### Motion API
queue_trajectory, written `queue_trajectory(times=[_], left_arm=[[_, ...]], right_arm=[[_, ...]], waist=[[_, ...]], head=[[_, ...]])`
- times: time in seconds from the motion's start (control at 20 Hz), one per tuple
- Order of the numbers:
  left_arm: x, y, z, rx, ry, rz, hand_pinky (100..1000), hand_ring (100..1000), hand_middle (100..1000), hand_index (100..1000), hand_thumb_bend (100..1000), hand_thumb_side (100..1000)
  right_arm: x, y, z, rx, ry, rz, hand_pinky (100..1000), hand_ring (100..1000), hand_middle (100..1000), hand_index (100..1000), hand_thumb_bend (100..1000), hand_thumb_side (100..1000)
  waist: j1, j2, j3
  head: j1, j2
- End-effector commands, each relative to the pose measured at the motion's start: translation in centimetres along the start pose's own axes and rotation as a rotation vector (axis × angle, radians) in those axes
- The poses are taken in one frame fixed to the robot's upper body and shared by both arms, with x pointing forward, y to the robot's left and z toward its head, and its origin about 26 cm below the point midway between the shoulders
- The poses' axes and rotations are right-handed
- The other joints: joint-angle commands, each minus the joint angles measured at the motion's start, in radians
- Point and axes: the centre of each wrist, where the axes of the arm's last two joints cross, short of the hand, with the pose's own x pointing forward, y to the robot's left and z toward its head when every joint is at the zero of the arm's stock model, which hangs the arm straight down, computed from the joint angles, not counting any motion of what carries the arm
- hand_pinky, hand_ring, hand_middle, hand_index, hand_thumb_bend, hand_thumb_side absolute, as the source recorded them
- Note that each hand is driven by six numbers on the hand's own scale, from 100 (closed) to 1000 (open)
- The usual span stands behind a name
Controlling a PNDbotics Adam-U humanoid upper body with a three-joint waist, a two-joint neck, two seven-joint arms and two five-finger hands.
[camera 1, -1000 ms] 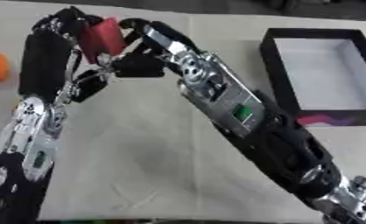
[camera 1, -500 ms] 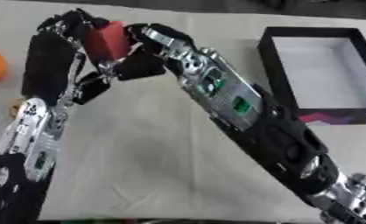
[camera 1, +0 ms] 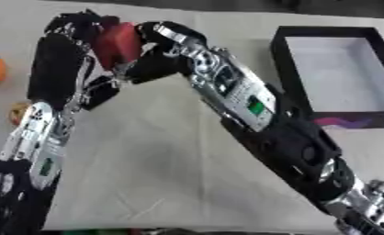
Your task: Pick up the objects with one hand, pass them to the other hand, and then place them into the box on the other side of the table.
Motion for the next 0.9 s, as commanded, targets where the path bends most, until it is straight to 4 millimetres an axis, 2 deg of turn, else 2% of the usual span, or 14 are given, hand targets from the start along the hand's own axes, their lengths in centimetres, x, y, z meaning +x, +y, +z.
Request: queue_trajectory(times=[0.05,0.3,0.5,0.6,0.65,0.75,0.9], left_arm=[[0.0,0.6,-0.6,0.064,0.021,-0.018,816,721,755,920,767,259],[-0.5,0.3,-0.2,0.075,0.096,-0.033,815,723,756,940,789,309],[-1.5,0.3,0.5,0.042,0.118,-0.056,807,712,744,927,777,323],[-2.2,0.5,1.0,0.024,0.13,-0.063,794,699,729,912,730,308],[-2.7,0.7,1.3,0.019,0.141,-0.065,788,689,719,901,669,295],[-3.5,1.0,1.8,0.006,0.162,-0.061,778,669,691,839,593,286],[-4.9,1.8,2.6,-0.034,0.178,-0.055,763,643,661,799,489,281]], right_arm=[[0.7,-0.5,0.5,-0.024,-0.023,-0.028,786,556,286,475,370,100],[0.6,-1.3,1.0,-0.055,-0.015,-0.075,784,551,287,477,367,100],[0.5,-2.8,1.8,-0.114,-0.018,-0.108,784,550,289,480,358,100],[0.4,-4.2,2.4,-0.164,-0.025,-0.122,785,550,290,481,353,100],[0.3,-5.0,2.8,-0.194,-0.029,-0.13,786,550,291,482,350,100],[0.1,-6.8,3.7,-0.259,-0.036,-0.141,786,551,294,487,340,100],[-0.7,-9.6,5.1,-0.373,-0.026,-0.142,788,553,301,494,328,100]], waist=[[0.007,-0.022,-0.001],[0.008,-0.026,-0.006],[0.009,-0.03,-0.01],[0.011,-0.032,-0.011],[0.012,-0.033,-0.012],[0.013,-0.034,-0.013],[0.016,-0.035,-0.018]], head=[[-0.004,0.002],[-0.002,0.002],[-0.006,0.004],[-0.012,0.007],[-0.015,0.009],[-0.021,0.011],[-0.031,0.012]])
